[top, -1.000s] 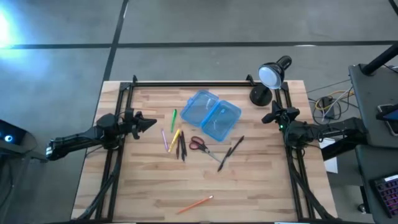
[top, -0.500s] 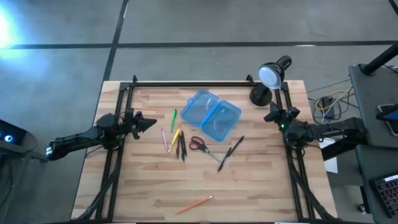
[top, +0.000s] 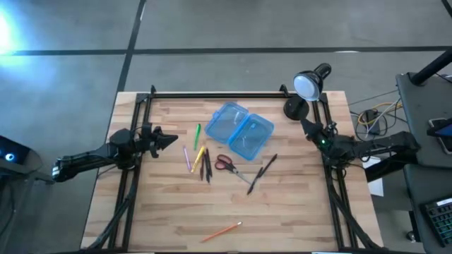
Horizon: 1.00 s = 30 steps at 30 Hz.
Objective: Pick & place school supplies into a supply box
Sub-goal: Put the black scissor into the blue supply box
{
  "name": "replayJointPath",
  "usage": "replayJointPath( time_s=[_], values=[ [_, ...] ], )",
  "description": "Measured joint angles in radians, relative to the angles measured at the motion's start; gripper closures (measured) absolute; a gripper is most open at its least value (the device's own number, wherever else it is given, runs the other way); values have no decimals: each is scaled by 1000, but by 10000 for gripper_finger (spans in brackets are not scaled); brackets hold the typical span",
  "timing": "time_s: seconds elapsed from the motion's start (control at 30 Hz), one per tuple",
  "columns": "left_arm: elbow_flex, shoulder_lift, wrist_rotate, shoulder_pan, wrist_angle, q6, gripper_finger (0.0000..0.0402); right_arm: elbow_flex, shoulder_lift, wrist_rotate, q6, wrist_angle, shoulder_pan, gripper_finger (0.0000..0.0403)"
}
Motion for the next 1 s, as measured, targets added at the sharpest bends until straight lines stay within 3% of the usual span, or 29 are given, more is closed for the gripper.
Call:
replayJointPath(
  time_s=[0.07, 0.17, 0.37, 0.5, 0.6, 1.0],
  values=[
    [0, 0, 0, 0, -2, 0, 402, 35, 70, -9, -100, 118, 0, 394],
    [0, 0, 0, 0, -2, 0, 402, 154, 180, -14, -195, 94, 0, 394],
    [0, 0, -11, 1, 5, 0, 402, 429, 382, -39, -182, -319, 3, 394],
    [0, 0, -16, 2, 2, 0, 402, 584, 487, -52, 62, -609, 2, 394],
    [0, 0, -17, 1, 2, -7, 402, 669, 545, -174, 87, -737, 2, 394],
    [0, 0, -20, 1, 7, -286, 402, 886, 748, -271, -12, -748, -2, 394]
  ],
)
